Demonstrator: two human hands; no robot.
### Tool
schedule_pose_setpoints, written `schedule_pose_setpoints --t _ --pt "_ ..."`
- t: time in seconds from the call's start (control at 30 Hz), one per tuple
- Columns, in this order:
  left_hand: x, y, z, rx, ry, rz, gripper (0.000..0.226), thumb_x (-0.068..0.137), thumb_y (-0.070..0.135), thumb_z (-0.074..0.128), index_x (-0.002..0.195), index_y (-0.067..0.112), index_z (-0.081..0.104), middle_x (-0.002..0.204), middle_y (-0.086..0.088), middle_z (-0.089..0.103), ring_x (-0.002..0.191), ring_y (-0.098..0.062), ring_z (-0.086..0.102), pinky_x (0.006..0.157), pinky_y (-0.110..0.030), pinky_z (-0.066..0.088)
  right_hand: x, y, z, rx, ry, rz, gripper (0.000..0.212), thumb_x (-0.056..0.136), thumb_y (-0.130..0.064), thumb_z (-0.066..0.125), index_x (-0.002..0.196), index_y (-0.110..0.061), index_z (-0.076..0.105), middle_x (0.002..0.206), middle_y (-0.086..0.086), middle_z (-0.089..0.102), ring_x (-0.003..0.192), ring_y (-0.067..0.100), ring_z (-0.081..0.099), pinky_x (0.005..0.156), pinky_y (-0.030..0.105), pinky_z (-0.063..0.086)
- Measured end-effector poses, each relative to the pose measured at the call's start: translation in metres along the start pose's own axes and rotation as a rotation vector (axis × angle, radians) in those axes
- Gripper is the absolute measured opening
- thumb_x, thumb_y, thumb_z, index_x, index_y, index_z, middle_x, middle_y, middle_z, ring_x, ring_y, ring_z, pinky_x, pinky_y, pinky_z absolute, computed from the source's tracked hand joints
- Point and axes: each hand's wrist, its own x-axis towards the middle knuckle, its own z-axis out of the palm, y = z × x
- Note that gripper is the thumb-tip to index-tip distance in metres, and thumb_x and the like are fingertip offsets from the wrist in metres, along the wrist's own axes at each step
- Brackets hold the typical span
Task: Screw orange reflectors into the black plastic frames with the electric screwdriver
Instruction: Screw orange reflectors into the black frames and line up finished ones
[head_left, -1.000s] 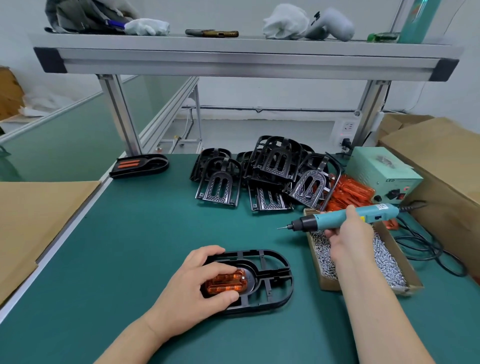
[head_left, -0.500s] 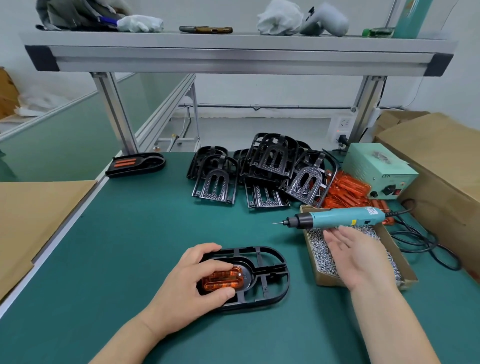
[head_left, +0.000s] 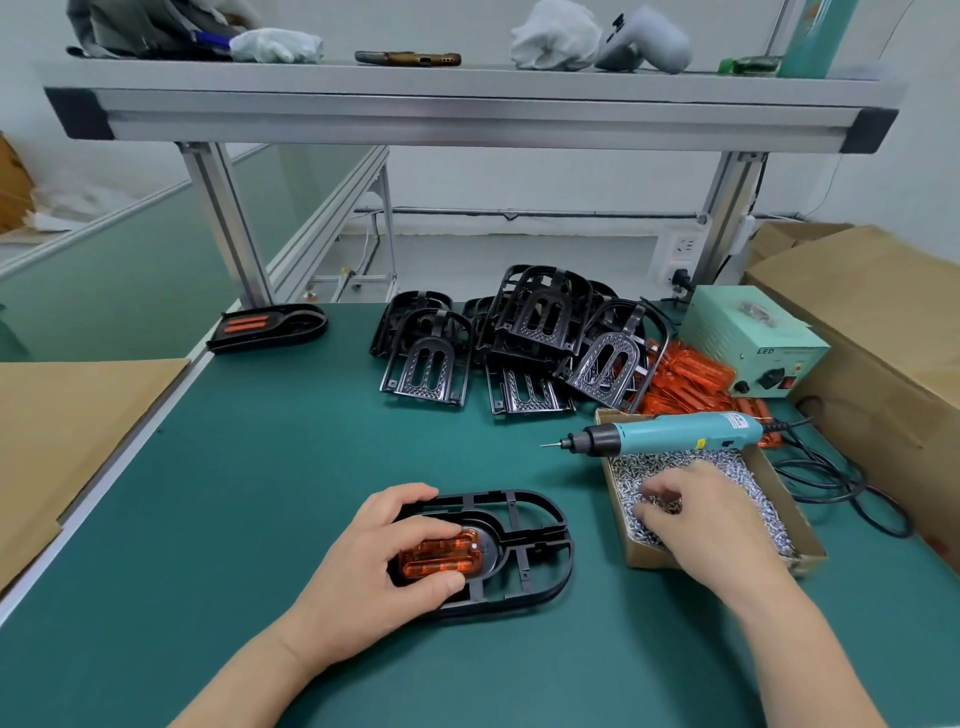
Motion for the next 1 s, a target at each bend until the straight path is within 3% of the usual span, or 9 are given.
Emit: schedule_pose_setpoints --t 0.07,0.27,0.53,0.7,0.8,0.9,1.0 --pt "0.000 0.000 0.000 -0.003 -0.004 -0.002 0.040 0.074 0.061 0.070 0.113 0.051 0.066 0.137 0.034 0.041 0.138 -0.007 0.038 0.104 -0.016 0.035 0.000 -0.003 -0.002 -0.001 0.006 0.004 0.006 0.087 -0.036 0.074 0.089 -0.033 0.070 0.095 -0.008 0.054 0.091 0.020 0.056 0.080 0.035 0.048" --pt "0.000 0.000 0.000 0.004 -0.005 0.001 0.039 0.074 0.061 0.070 0.112 0.050 0.068 0.137 0.034 0.040 0.138 -0.006 0.037 0.104 -0.017 0.035 0.002 -0.004 0.002 0.010 0.081 -0.018 0.026 0.085 -0.027 0.076 0.065 -0.026 0.060 0.081 -0.011 0.058 0.080 0.018 0.056 0.071 0.035 0.048" --pt "-0.001 0.003 -0.001 0.049 -0.013 0.014 0.039 0.078 0.061 0.065 0.114 0.045 0.069 0.140 0.027 0.041 0.139 -0.004 0.035 0.105 -0.011 0.030 0.004 0.004 0.009 0.199 0.221 0.044 0.028 0.087 -0.030 0.075 0.064 -0.022 0.061 0.067 -0.009 0.062 0.068 0.011 0.056 0.058 0.031 0.038" --pt "-0.002 0.005 -0.001 0.055 -0.015 0.023 0.043 0.080 0.060 0.064 0.121 0.051 0.062 0.144 0.026 0.038 0.141 -0.005 0.034 0.110 -0.020 0.032 0.003 0.003 0.008 0.298 0.338 0.066 0.022 0.094 -0.030 0.067 0.074 -0.022 0.059 0.064 -0.006 0.064 0.067 0.012 0.059 0.065 0.034 0.037" --pt "-0.003 0.006 -0.001 0.049 0.035 0.040 0.043 0.084 0.058 0.062 0.125 0.045 0.062 0.146 0.018 0.040 0.140 -0.008 0.037 0.111 -0.022 0.032 -0.004 -0.005 0.005 0.511 0.417 -0.001 0.019 0.091 -0.026 0.071 0.073 -0.024 0.064 0.059 -0.007 0.064 0.055 0.008 0.058 0.058 0.024 0.043" --pt "-0.005 0.006 -0.002 0.058 0.127 0.064 0.041 0.090 0.052 0.058 0.125 0.032 0.067 0.139 0.013 0.049 0.135 -0.010 0.044 0.110 -0.021 0.034 -0.013 -0.030 0.007 0.838 0.308 -0.068 0.014 0.087 -0.018 0.073 0.076 -0.026 0.074 0.060 -0.005 0.067 0.048 0.004 0.056 0.053 0.011 0.044" --pt "-0.005 0.008 -0.003 0.079 0.222 0.089 0.038 0.092 0.044 0.057 0.119 0.022 0.071 0.128 0.009 0.057 0.126 -0.012 0.052 0.105 -0.021 0.038 -0.021 -0.058 0.017 1.030 0.146 -0.130 0.023 0.087 -0.002 0.072 0.079 -0.023 0.079 0.065 0.003 0.072 0.055 0.008 0.063 0.058 0.016 0.051"
